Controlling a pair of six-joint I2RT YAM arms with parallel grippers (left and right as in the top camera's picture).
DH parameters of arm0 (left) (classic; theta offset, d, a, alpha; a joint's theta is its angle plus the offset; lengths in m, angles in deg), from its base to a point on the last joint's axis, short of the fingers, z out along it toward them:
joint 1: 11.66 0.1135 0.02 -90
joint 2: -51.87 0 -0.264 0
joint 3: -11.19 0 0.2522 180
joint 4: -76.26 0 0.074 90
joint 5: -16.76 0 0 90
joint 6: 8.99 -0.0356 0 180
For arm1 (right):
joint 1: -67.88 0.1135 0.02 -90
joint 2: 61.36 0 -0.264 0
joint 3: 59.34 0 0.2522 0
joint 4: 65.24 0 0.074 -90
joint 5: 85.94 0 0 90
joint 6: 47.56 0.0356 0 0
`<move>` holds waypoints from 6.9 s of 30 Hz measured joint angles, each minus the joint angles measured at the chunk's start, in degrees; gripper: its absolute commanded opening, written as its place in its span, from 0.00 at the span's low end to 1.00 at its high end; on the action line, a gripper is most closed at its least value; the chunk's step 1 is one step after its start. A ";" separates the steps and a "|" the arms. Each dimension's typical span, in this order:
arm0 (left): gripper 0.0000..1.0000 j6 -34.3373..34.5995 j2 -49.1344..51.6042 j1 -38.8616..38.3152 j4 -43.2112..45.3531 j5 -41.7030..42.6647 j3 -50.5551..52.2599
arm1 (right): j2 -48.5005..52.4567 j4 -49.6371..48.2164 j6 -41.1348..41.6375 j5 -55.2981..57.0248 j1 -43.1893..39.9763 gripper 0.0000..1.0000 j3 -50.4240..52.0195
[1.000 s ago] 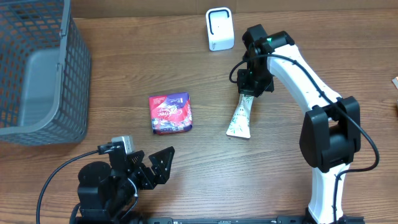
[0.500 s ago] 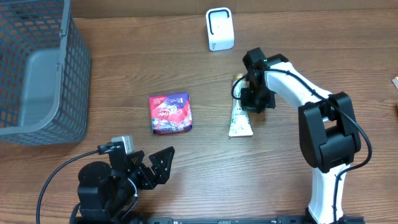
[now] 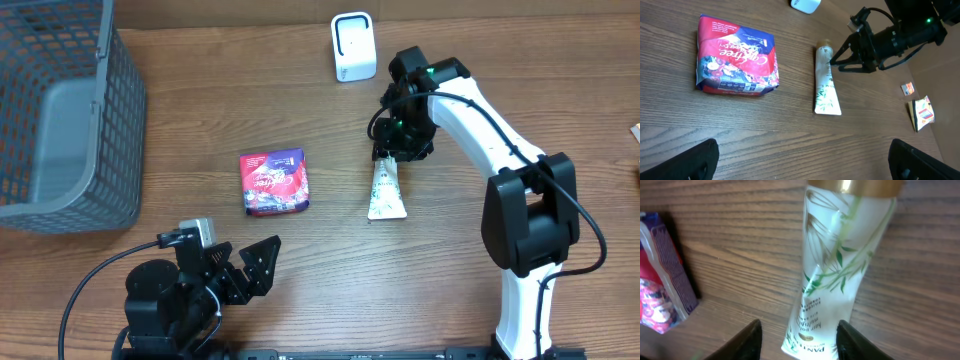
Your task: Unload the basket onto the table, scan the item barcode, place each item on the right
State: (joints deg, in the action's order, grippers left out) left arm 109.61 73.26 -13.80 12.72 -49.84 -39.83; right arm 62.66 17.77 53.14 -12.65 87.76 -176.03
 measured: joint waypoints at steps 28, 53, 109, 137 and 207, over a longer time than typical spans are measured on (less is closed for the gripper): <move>1.00 0.00 0.00 0.00 -0.02 0.00 0.00 | -1.60 -6.58 5.09 25.14 8.66 0.03 6.56; 1.00 0.00 0.00 0.00 0.00 0.00 0.00 | 0.68 -10.38 -0.79 25.88 8.66 0.04 -7.93; 1.00 0.02 0.00 0.00 0.00 0.00 0.00 | 13.84 -19.54 4.94 29.94 7.10 0.04 -32.44; 1.00 0.00 0.00 0.00 0.00 0.00 0.00 | 25.29 -53.68 -4.74 33.68 2.84 0.04 -32.50; 1.00 0.02 0.00 0.00 0.00 0.00 0.00 | 12.66 11.93 -3.10 -14.14 -21.75 1.00 -32.61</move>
State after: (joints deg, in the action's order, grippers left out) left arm 109.63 73.26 -13.80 12.72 -49.84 -39.83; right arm 75.32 29.71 50.04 -26.79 66.01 -208.64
